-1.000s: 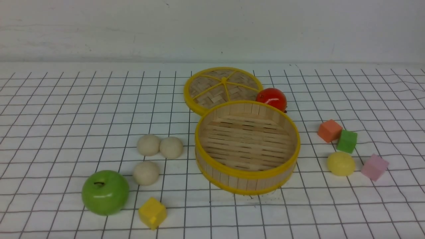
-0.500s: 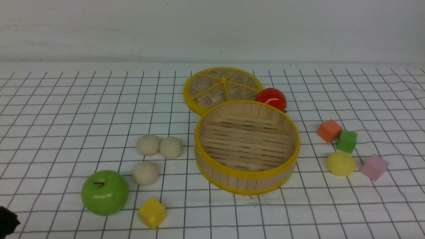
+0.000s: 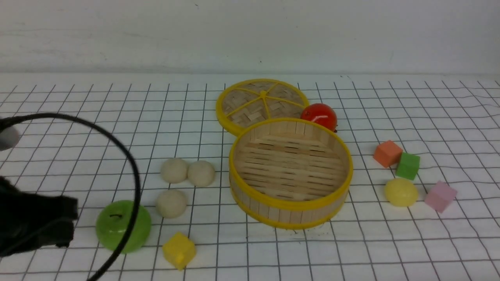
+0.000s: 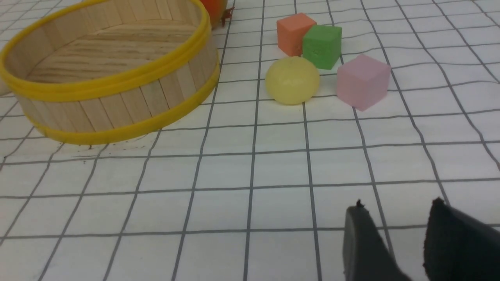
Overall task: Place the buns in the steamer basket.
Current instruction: Use the left arm to grab a steamed stuffed bun
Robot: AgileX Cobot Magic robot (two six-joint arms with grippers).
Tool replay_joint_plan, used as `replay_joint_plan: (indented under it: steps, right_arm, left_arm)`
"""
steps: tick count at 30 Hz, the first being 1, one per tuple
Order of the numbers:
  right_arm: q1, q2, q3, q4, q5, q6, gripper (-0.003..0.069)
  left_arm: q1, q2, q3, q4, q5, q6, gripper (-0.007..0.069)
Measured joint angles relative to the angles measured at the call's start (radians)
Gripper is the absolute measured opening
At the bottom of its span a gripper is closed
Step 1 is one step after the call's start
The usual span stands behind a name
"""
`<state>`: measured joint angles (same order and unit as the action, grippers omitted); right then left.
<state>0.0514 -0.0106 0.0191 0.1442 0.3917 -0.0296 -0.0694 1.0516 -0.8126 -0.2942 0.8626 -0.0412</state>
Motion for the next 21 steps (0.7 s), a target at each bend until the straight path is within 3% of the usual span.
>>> replay_joint_plan:
  steps: [6, 9, 14, 18, 21]
  right_arm:
    - [0.0, 0.0, 0.0, 0.0, 0.0, 0.0, 0.0239]
    - [0.0, 0.0, 0.0, 0.0, 0.0, 0.0, 0.0239]
    - [0.0, 0.0, 0.0, 0.0, 0.0, 0.0, 0.0239]
    - [0.0, 0.0, 0.0, 0.0, 0.0, 0.0, 0.0239]
    - [0.0, 0.0, 0.0, 0.0, 0.0, 0.0, 0.0239]
  left_arm:
    - [-0.185, 0.232, -0.14, 0.043, 0.006, 0.017, -0.0013]
    - [-0.294, 0.314, -0.208, 0.118, -0.027, -0.037, -0.0013]
    - [-0.315, 0.452, -0.299, 0.219, -0.068, -0.096, -0.0009]
    - [-0.315, 0.544, -0.359, 0.256, -0.078, -0.099, 0.0043]
    - [-0.315, 0.638, -0.422, 0.294, -0.075, -0.102, 0.0156]
